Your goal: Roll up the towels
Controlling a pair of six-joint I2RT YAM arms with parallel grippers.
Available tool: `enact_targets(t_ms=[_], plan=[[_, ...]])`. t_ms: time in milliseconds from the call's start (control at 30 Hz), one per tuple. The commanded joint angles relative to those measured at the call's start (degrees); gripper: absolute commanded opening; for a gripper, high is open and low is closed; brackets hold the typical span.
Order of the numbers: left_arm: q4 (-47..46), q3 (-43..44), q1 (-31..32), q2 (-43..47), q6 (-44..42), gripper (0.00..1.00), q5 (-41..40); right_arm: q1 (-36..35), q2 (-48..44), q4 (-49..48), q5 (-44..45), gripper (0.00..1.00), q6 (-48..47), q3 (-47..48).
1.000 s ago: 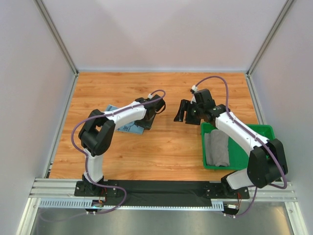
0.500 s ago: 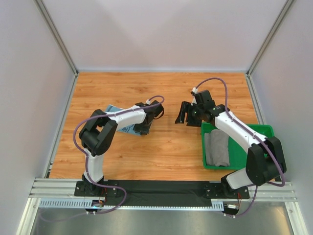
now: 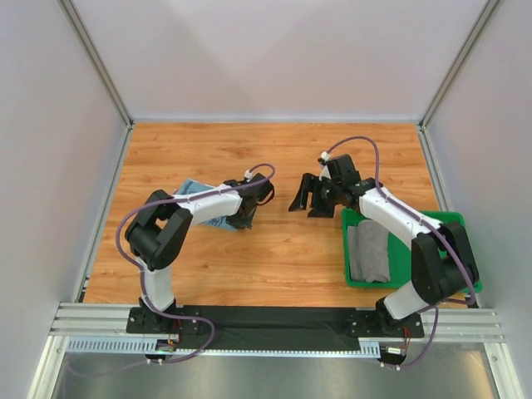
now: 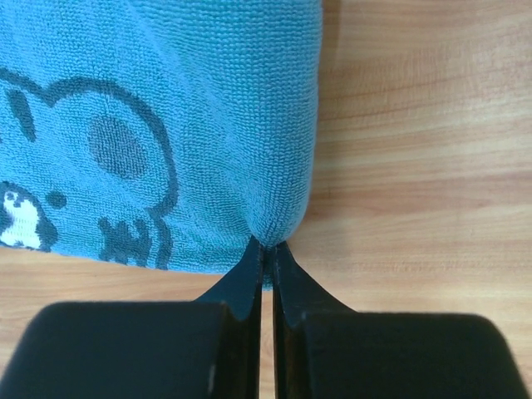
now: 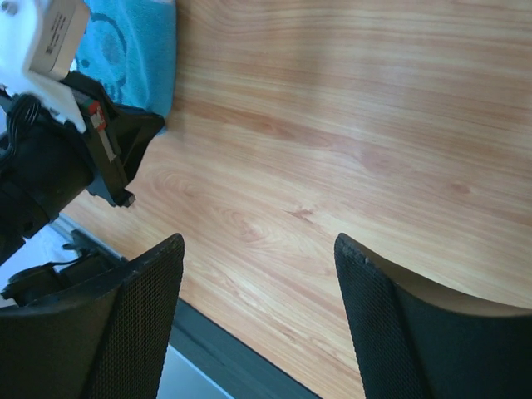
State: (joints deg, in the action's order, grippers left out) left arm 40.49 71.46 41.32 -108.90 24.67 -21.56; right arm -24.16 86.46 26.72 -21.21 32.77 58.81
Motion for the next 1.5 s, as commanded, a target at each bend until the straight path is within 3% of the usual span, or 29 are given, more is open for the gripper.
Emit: enact_targets(t_ms=[0,167,367,700,1000,1100,1200,1233,1333,1467], plan=[[-4.53,-5.52,0.6,4.74,1.88,0.0,9.67,0.26,3.71,-7.02,-6.55,0.75,5.26,-0.89],[-8.49,-10.72,0.69,14.75,3.9,0.0,16.79,-0.88,11.17,-11.25,-9.55,0.77,9.76,0.6],[-10.69,-14.77,1.22,20.74,5.48,0.0,19.45,-5.8,20.14,-12.92,-11.57,0.78,13.01,6.58],[-12.01,-18.9,1.57,21.98,6.45,0.0,19.89,-10.2,24.02,-20.38,-13.24,0.79,17.76,8.43],[-13.16,-18.64,1.92,22.86,5.48,0.0,21.12,-12.05,29.2,-16.08,-10.16,0.78,15.65,12.99],[-12.81,-18.64,2.01,22.86,5.13,0.0,22.26,-12.14,31.58,-16.7,-9.81,0.68,16.09,13.61],[-12.54,-19.17,2.19,23.21,5.22,0.0,22.27,-12.05,32.55,-15.48,-8.5,0.42,15.31,13.97],[-12.54,-19.34,2.19,23.38,5.22,0.0,22.18,-12.05,32.46,-14.95,-7.89,0.26,14.61,13.88],[-12.37,-19.69,2.19,23.65,5.57,0.0,22.35,-11.7,31.06,-10.74,-3.76,0.01,12.68,13.97],[-12.8,-19.52,2.45,24.0,6.1,0.0,23.67,-10.73,29.13,-5.11,1.69,0.02,9.94,14.06]])
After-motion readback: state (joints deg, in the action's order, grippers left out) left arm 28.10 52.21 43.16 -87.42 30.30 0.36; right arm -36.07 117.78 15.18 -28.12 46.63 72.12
